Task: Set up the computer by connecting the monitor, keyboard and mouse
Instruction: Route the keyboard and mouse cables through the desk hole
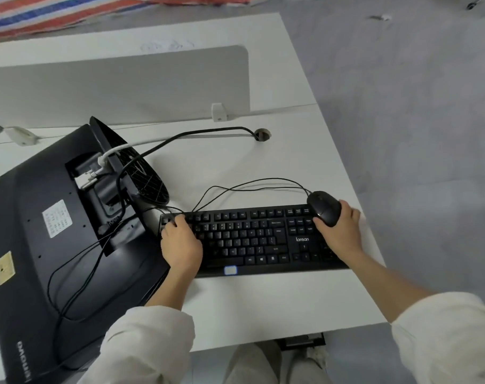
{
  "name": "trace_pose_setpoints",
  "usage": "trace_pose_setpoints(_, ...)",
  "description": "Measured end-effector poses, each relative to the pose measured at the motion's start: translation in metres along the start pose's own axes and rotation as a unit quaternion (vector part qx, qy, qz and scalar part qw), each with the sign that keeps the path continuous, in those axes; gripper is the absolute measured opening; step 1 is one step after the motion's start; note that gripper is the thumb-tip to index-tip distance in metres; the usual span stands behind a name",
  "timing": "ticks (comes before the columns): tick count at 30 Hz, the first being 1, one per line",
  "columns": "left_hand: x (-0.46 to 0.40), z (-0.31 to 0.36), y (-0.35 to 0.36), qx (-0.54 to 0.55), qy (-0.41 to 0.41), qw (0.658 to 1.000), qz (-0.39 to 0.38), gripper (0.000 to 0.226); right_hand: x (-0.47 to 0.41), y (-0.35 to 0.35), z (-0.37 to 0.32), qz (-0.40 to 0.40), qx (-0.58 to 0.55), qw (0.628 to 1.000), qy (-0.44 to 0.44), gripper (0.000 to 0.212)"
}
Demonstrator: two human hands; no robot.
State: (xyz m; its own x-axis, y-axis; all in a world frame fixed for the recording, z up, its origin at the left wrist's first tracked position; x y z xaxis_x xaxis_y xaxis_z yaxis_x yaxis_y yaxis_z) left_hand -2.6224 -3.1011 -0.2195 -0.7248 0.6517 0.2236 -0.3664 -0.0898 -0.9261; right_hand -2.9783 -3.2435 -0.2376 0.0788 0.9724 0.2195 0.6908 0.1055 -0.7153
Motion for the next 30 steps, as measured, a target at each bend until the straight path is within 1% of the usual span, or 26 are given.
trace_pose_setpoints(2,0.001,0.003,0.0,0.019,-0.011,1.0,-0.017,0.051,0.0,-0.004,0.0,-0.001,-0.041,0.999,0.007,0.066)
trace_pose_setpoints(5,0.004,0.005,0.003,0.038,-0.035,0.998,-0.028,0.055,-0.001,-0.023,0.012,0.05,-0.101,0.993,0.042,0.059)
trace_pose_setpoints(7,0.009,0.005,0.007,0.048,-0.047,0.997,-0.036,0.057,0.002,-0.037,0.029,0.093,-0.089,0.988,0.08,0.059)
trace_pose_setpoints(10,0.018,0.006,0.011,0.081,-0.057,0.994,-0.043,0.06,0.01,-0.05,0.057,0.115,-0.034,0.983,0.14,0.068)
trace_pose_setpoints(13,0.026,0.009,0.014,0.122,-0.067,0.989,-0.052,0.059,0.021,-0.053,0.075,0.103,-0.002,0.978,0.181,0.075)
trace_pose_setpoints(16,0.033,0.009,0.017,0.13,-0.075,0.986,-0.066,0.056,0.028,-0.051,0.081,0.073,0.047,0.977,0.193,0.077)
trace_pose_setpoints(19,0.039,0.01,0.017,0.127,-0.077,0.987,-0.067,0.054,0.03,-0.047,0.082,0.04,0.08,0.979,0.181,0.073)
trace_pose_setpoints(23,0.046,0.016,0.012,0.156,-0.06,0.985,-0.045,0.054,0.024,-0.04,0.073,0.008,0.119,0.982,0.147,0.064)
trace_pose_setpoints(26,0.05,0.017,0.012,0.181,-0.067,0.98,-0.047,0.057,0.019,-0.031,0.059,-0.01,0.111,0.986,0.124,0.06)
trace_pose_setpoints(30,0.057,0.026,0.003,0.212,-0.062,0.974,-0.041,0.048,0.019,-0.022,0.049,-0.038,0.09,0.989,0.107,0.064)
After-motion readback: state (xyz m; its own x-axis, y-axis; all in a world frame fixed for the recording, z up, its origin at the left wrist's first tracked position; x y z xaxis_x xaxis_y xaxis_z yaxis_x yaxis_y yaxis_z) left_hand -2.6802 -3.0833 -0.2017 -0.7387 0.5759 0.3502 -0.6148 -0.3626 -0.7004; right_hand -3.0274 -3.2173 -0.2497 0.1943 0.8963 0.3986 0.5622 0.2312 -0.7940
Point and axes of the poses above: each hand's wrist, its own x-axis away from the middle knuckle, its own y-axis out of the palm, z = x × y, the point moved 9 cm from there along -x, towards the middle knuckle, and after that the axes turned 1 degree about z, right-handed, at the moved point
